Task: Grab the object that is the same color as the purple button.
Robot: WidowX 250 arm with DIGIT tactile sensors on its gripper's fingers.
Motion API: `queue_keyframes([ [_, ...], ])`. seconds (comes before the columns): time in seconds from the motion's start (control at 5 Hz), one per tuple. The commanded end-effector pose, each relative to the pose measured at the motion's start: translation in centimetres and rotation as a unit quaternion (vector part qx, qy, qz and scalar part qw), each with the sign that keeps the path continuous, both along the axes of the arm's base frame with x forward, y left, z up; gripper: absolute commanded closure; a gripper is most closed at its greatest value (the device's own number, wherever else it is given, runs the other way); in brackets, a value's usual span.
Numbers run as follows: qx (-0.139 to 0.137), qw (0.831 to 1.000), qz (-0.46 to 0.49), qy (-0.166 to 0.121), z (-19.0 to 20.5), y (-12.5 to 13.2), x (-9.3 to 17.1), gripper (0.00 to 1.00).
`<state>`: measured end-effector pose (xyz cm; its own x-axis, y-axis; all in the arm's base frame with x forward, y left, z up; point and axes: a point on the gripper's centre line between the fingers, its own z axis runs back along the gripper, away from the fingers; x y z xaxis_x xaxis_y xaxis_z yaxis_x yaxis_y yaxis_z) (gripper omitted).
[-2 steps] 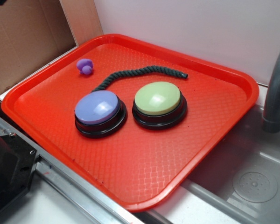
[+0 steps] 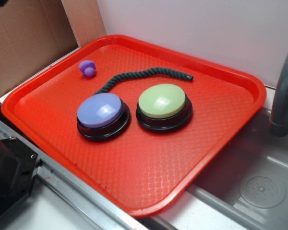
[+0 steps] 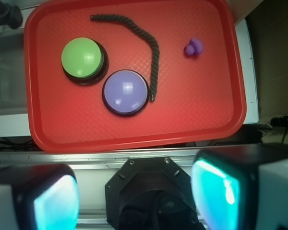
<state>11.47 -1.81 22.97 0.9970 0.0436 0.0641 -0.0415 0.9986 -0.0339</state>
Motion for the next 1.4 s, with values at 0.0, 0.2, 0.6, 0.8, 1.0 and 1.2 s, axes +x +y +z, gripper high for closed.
queue_keyframes([
  [0.0, -0.032, 0.983, 0.181, -0.008, -3.0, 1.2, 3.8, 0.0],
  [0.2, -0.036, 0.957, 0.288, -0.007, -5.0, 3.2, 6.3, 0.0],
  [0.6, -0.03, 0.87, 0.487, -0.068, -9.8, 8.0, 10.0, 0.0],
  [0.8, -0.019, 0.833, 0.546, -0.082, -12.7, 10.2, 11.3, 0.0],
  [1.0, -0.017, 0.796, 0.597, -0.097, -15.0, 11.5, 12.8, 0.0],
  [1.2, 0.015, 0.773, 0.627, -0.096, -17.8, 12.7, 14.8, 0.0],
])
